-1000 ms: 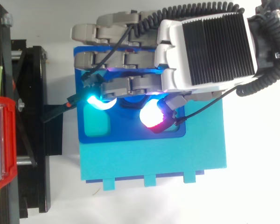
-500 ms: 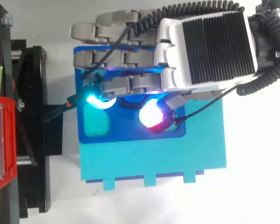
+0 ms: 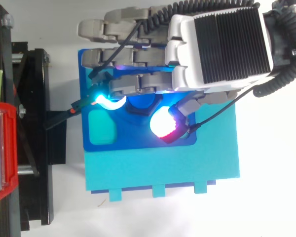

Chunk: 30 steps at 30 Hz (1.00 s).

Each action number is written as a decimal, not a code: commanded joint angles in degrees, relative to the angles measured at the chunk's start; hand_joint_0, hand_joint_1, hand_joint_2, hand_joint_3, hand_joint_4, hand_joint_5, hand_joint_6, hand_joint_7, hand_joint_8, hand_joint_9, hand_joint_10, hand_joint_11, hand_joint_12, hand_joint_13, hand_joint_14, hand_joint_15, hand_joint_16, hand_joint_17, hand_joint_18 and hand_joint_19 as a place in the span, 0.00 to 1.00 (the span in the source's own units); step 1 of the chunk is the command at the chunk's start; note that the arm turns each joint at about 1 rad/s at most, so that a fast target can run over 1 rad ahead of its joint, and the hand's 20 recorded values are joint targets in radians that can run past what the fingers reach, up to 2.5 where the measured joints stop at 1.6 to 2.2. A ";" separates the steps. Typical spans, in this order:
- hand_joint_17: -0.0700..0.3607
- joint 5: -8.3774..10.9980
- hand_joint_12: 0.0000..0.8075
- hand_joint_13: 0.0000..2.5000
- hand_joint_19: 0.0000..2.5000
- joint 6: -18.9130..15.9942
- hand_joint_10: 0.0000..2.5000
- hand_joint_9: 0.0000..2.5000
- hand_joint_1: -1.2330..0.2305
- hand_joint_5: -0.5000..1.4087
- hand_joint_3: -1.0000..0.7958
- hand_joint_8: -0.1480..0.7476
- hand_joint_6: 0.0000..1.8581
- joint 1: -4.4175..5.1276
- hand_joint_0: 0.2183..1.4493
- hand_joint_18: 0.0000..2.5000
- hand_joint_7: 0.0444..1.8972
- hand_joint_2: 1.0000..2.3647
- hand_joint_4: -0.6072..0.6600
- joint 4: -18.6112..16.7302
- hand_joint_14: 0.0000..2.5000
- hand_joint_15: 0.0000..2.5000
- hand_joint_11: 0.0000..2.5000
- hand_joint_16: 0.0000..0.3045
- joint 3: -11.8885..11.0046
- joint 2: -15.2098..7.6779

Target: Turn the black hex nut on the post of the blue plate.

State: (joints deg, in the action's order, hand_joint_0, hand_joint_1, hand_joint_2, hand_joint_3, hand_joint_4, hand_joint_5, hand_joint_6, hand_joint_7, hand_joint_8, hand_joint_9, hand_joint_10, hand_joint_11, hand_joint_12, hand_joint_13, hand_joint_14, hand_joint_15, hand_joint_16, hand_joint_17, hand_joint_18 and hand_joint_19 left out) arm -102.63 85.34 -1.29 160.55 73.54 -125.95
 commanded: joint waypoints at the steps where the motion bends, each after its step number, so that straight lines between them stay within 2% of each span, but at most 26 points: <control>1: 0.37 -0.02 0.34 0.03 0.09 0.00 0.00 0.08 0.37 0.20 0.28 0.23 0.27 -0.03 0.19 0.06 0.55 0.00 0.78 0.02 0.00 0.01 0.17 0.13 0.02 0.00; 13: 0.37 -0.02 0.33 0.03 0.09 0.00 0.00 0.09 0.39 0.22 0.28 0.22 0.27 -0.03 0.19 0.07 0.58 0.00 0.79 -0.15 0.00 0.01 0.19 0.13 0.02 0.00; 24: 0.39 -0.02 0.35 0.04 0.09 0.00 0.02 0.09 0.41 0.22 0.28 0.23 0.27 -0.21 0.16 0.07 0.57 0.00 0.80 0.02 0.00 0.01 0.18 0.14 0.02 0.00; 30: 0.39 -0.90 0.36 0.04 0.09 0.09 0.04 0.08 0.43 0.22 0.28 0.24 0.27 -0.38 0.15 0.08 0.57 0.00 0.81 -0.07 0.00 0.01 0.16 0.15 -0.06 0.00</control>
State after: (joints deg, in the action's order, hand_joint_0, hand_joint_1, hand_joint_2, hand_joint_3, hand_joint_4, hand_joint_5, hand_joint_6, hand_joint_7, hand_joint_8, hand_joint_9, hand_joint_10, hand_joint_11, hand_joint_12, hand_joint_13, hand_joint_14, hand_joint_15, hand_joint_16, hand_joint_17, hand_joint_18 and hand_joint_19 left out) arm -103.30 85.38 -1.56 160.52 73.51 -125.94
